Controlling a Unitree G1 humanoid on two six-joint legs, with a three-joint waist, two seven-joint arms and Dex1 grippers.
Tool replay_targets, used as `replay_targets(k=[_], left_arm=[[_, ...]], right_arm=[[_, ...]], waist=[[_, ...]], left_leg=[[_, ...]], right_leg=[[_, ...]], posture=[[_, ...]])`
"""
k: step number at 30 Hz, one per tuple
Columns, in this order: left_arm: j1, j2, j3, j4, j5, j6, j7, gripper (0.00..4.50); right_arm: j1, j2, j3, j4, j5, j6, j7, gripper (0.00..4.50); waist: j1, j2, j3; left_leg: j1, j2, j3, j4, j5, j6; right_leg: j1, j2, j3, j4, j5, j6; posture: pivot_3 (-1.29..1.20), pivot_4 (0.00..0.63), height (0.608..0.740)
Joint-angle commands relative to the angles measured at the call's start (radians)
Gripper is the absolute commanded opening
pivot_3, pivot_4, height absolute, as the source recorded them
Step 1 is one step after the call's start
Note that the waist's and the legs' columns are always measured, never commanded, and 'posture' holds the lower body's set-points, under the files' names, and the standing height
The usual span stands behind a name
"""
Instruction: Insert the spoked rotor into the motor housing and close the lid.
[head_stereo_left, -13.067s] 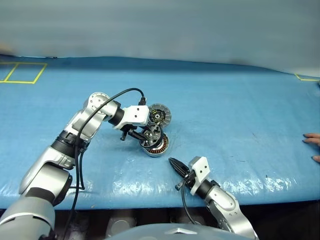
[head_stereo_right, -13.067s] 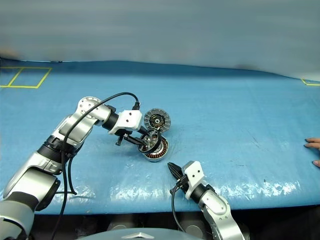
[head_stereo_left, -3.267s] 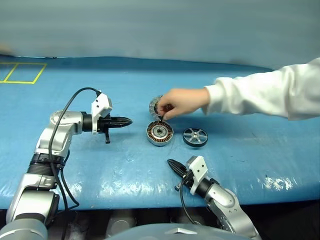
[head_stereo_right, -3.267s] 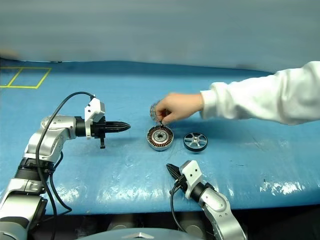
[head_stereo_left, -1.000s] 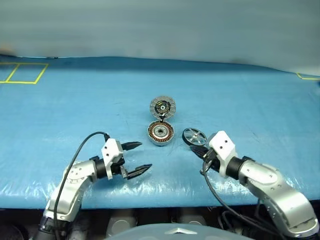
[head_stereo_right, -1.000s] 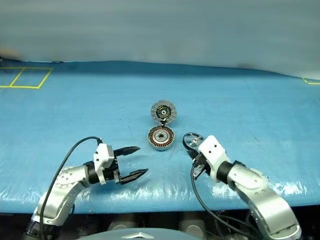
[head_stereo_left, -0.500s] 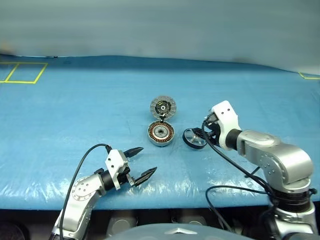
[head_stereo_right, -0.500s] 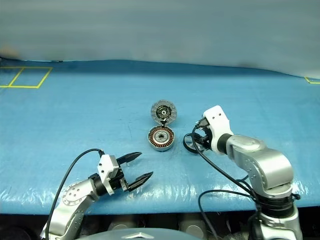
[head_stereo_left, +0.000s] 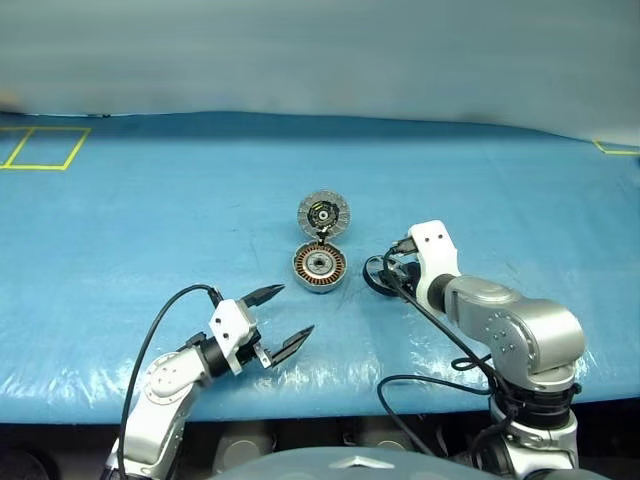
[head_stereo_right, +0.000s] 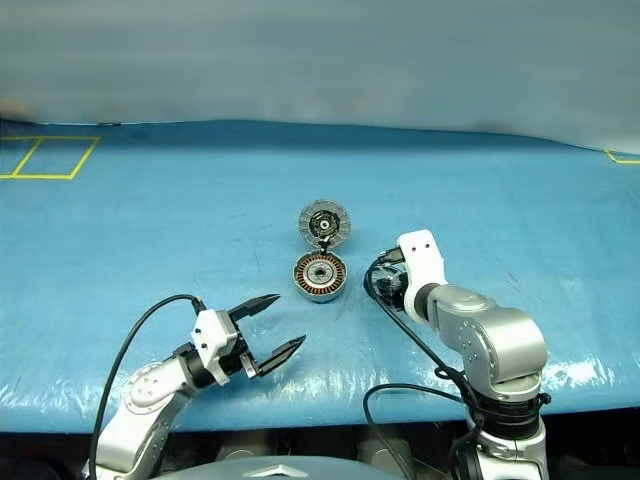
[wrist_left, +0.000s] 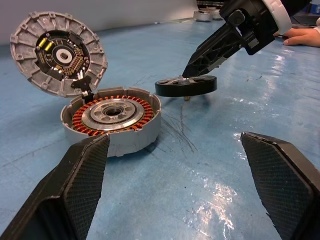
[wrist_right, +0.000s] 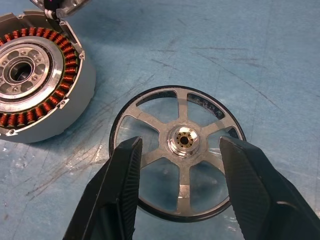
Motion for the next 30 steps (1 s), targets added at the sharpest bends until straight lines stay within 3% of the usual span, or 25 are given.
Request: replay_targets(k=[1, 16, 17, 20, 27, 30], left_arm=[[0.001, -0.004, -0.022, -0.008, 0.017, -0.029, 0.011, 4.50], [0.017, -0.022, -0.041, 0.002, 0.001, -0.024, 0.031, 4.50], [0.018, -0.022, -0.041, 0.001, -0.002, -0.021, 0.029, 4.50], [0.018, -0.023, -0.043, 0.001, -0.010, -0.012, 0.025, 4.50], [0.020, -0.015, -0.043, -0.002, -0.017, -0.003, 0.018, 4.50], [0.020, -0.011, -0.041, -0.002, -0.020, 0.004, 0.015, 4.50]], right_arm=[[0.007, 0.007, 0.008, 0.003, -0.016, -0.041, -0.006, 2.57], [0.041, -0.025, 0.082, 0.106, -0.061, -0.123, -0.005, 2.57], [0.046, -0.026, 0.087, 0.103, -0.063, -0.127, -0.007, 2.20], [0.060, -0.031, 0.102, 0.088, -0.066, -0.132, -0.012, 1.83], [0.098, -0.080, 0.126, 0.038, -0.060, -0.143, 0.018, 1.82], [0.082, -0.170, 0.107, -0.027, 0.003, -0.146, 0.123, 1.81]], waist=[[0.000, 0.000, 0.000], [-0.001, 0.000, 0.000], [-0.001, 0.000, 0.000], [-0.001, -0.001, 0.000], [0.001, -0.001, 0.000], [0.002, 0.000, 0.000]], left_leg=[[0.000, 0.000, 0.000, 0.000, 0.000, 0.000], [0.001, 0.000, 0.000, -0.001, 0.000, 0.000], [0.001, 0.000, 0.000, -0.001, 0.000, 0.000], [0.002, 0.000, 0.000, -0.001, 0.000, 0.000], [0.001, 0.000, 0.000, -0.001, 0.000, 0.000], [0.000, 0.000, 0.000, -0.002, 0.000, 0.000]], right_leg=[[0.000, 0.000, 0.000, 0.000, 0.000, 0.000], [0.000, 0.000, 0.000, 0.000, 0.000, 0.000], [0.000, 0.000, 0.000, 0.000, 0.000, 0.000], [0.001, 0.000, 0.000, 0.000, 0.000, 0.000], [0.000, -0.001, -0.001, -0.001, 0.000, 0.000], [0.000, -0.001, -0.001, -0.002, -0.001, 0.000]], posture=[[0.00, 0.150, 0.740], [0.00, 0.150, 0.740], [0.00, 0.150, 0.740], [0.00, 0.150, 0.740], [0.00, 0.150, 0.740], [0.00, 0.150, 0.740]])
